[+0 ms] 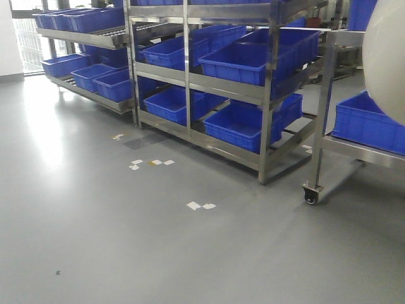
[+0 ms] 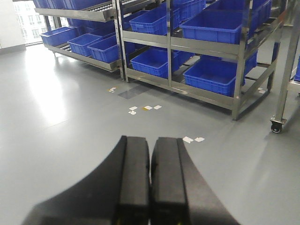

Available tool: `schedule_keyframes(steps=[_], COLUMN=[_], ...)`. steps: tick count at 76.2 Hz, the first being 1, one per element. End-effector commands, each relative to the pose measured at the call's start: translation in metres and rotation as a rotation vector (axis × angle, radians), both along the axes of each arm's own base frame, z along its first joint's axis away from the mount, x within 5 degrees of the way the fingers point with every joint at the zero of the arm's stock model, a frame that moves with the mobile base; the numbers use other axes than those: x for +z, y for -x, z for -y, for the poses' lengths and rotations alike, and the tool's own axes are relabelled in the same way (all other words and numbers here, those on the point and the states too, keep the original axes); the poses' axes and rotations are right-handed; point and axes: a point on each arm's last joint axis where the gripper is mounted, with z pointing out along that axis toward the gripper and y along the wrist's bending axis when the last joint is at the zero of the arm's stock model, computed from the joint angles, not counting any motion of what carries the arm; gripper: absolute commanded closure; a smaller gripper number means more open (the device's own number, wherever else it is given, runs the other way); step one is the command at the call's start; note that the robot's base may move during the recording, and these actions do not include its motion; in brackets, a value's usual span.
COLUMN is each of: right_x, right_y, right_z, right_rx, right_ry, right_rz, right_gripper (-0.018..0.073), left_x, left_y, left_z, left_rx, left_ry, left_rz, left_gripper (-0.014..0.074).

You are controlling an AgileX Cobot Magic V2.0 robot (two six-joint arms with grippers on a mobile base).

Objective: Move white bin to right shelf second layer
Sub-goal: 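Turn past the shelf rack toward the windows holding the bin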

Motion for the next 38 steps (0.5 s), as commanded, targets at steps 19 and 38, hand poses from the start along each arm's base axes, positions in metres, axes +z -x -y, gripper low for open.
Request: schedule_keyframes(steps=[19,38], right_x=[0.0185,0.0185], right_y=[-0.0035,-0.0035], right_z=[0.0000,0.0000], right_rx=[-0.001,-0.001], right_ry=[-0.015,-0.015], right_rz=[0.125,0.125], right_gripper=[0.0504,0.0504], left_x=[-0.0038,-0.0038], left_y=[-0.0005,-0.0005], left_z=[0.0003,0.0003], left_rx=[-0.004,-0.004], left_ry=[0.009,0.009], left_rz=[0.064,0.064], left_gripper=[0.0512,0.0512])
